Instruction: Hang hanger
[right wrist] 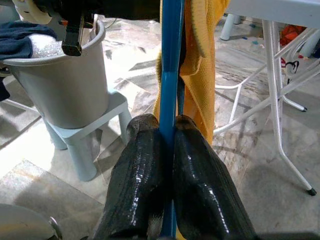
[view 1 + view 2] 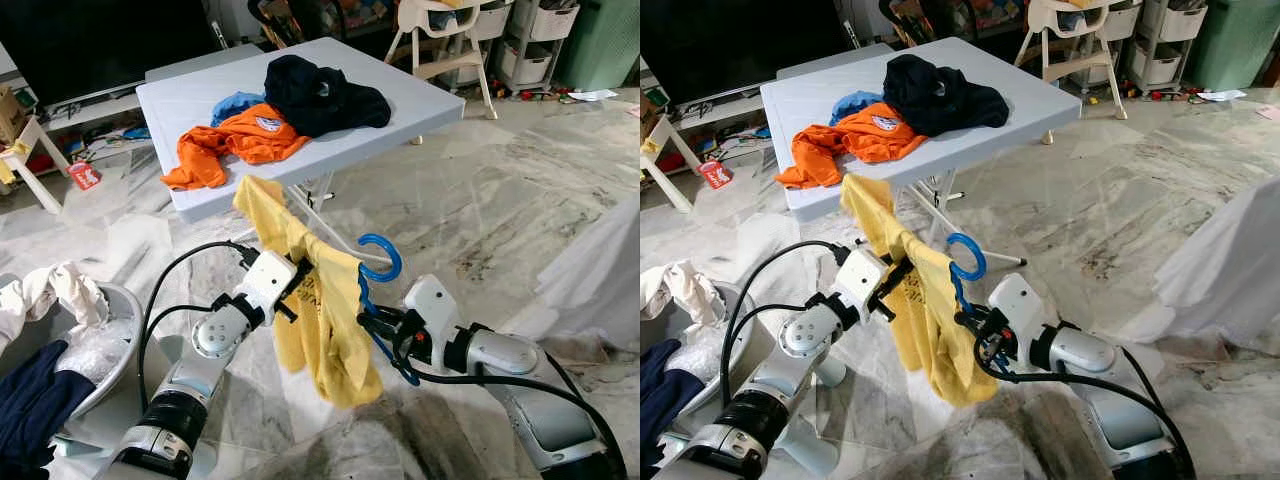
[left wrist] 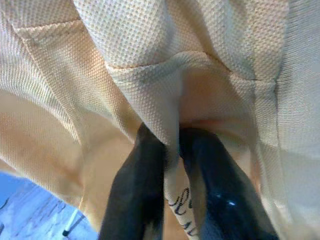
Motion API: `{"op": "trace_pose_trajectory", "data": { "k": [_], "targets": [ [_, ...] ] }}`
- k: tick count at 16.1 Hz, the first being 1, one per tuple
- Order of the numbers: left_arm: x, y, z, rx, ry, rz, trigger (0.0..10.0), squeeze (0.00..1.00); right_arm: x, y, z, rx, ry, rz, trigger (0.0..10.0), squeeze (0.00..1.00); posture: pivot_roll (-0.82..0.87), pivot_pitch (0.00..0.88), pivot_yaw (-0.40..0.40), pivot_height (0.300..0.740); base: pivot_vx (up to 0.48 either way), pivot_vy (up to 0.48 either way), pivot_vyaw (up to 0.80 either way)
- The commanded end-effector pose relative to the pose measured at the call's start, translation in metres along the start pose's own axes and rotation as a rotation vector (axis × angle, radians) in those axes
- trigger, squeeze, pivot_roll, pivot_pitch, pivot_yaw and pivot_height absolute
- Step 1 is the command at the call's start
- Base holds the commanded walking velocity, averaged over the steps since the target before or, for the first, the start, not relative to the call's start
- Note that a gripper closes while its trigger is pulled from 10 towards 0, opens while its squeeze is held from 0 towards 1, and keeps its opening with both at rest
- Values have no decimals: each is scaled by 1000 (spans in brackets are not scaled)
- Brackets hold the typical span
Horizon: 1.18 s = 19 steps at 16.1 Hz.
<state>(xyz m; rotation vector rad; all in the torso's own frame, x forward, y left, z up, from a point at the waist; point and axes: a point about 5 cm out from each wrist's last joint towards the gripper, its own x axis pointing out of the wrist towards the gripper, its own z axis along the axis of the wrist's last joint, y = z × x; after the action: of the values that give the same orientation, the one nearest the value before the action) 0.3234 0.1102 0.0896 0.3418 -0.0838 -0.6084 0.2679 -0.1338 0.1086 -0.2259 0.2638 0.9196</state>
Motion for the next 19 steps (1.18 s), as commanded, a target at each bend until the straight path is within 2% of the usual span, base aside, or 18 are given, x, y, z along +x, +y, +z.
{"op": "trace_pose_trajectory", "data": {
  "k": [1,6,12,19],
  "targets": [
    [1,11,6,12,-20,22,0,0,5,8,9,-35,-42,48,0,0,-166,2,128,740,0,0,0],
    [2,14,17,60,-24,-13,0,0,4,3,-2,-63,12,6,0,0,-161,5,133,740,0,0,0],
    [-1,12,37,48,-48,-80,0,0,9,2,-14,-113,75,-16,0,0,-148,7,140,740,0,0,0],
    [-4,22,57,65,-24,-129,0,0,6,3,-37,-142,157,-19,0,0,-143,6,147,740,0,0,0]
  ]
}}
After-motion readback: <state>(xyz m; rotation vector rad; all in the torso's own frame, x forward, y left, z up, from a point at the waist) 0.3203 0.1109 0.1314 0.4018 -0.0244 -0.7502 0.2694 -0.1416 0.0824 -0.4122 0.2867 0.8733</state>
